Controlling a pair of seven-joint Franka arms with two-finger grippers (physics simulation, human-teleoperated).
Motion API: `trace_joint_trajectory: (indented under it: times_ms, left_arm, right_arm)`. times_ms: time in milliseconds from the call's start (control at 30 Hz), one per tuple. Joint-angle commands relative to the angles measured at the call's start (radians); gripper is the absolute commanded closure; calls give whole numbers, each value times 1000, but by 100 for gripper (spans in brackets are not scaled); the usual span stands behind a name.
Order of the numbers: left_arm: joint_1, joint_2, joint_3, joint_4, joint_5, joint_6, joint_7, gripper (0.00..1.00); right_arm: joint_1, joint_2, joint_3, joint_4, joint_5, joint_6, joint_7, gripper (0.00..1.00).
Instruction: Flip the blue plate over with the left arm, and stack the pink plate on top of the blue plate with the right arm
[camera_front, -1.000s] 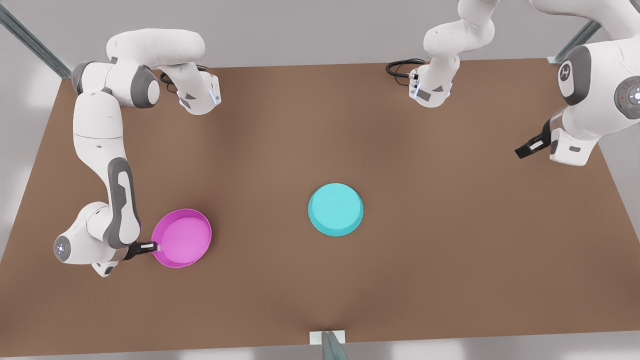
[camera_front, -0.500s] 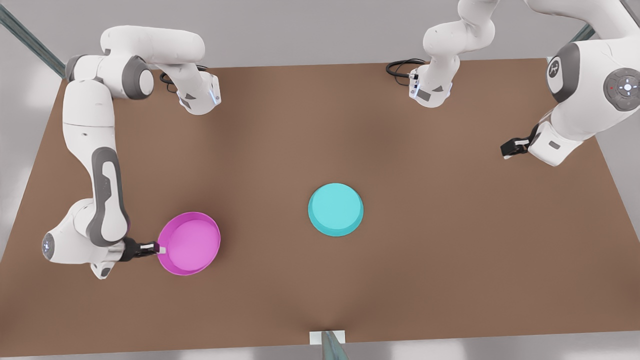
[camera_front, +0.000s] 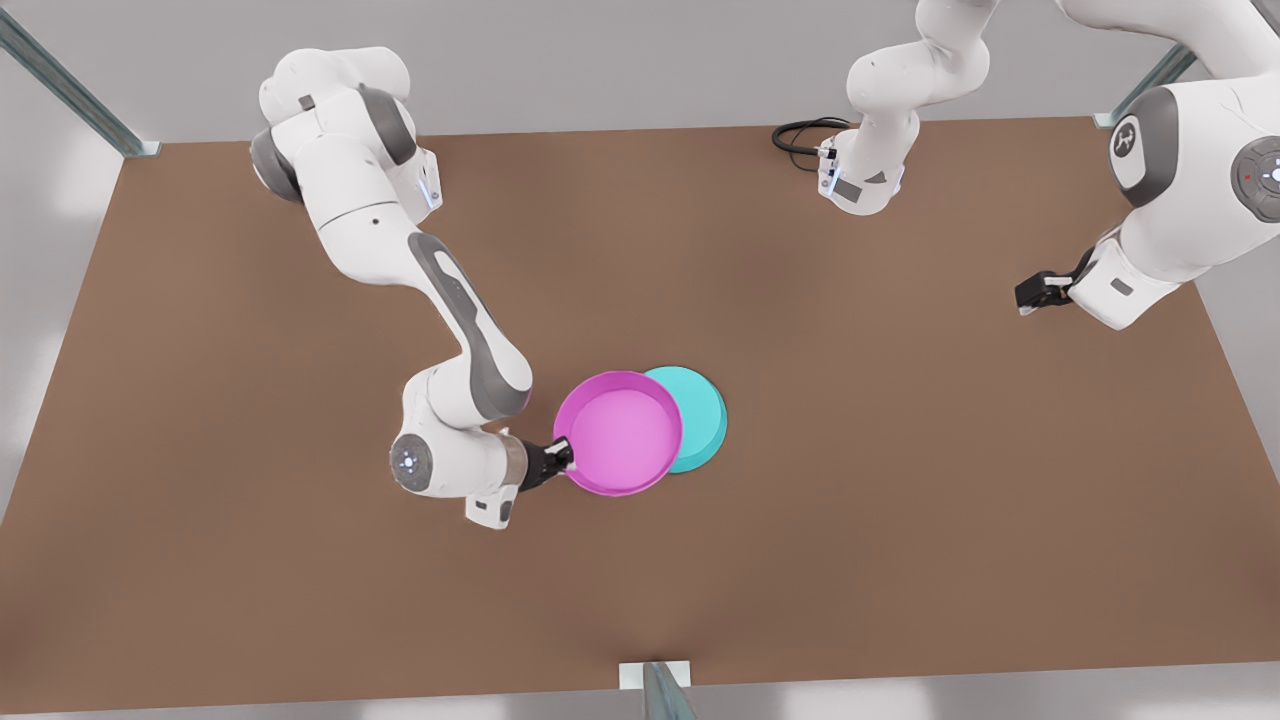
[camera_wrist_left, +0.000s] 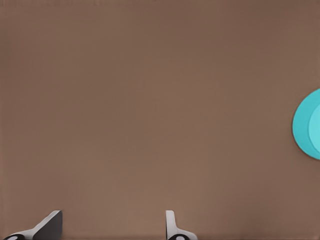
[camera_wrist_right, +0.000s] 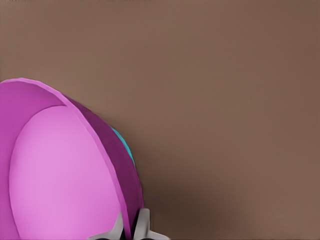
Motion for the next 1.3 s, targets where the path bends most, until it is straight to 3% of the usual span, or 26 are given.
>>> trace_joint_trajectory:
  times_ms: [0,567,867,1267]
  left_arm:
    - [-12,-1,-2,0,1,0,101,0]
    - [-13,8,-2,0,1,5,101,0]
    - [-9,80,-7,28,-3,-6,99,0]
    - [-7,89,-2,28,-3,-5,101,0]
  right_arm:
    - [16,3,18,1,20,116,441,79]
    - [106,6,35,-68,35,157,485,79]
    - [94,-35,29,-106,32,-2,507,79]
    - [92,-29,25,-103,25,-25,519,79]
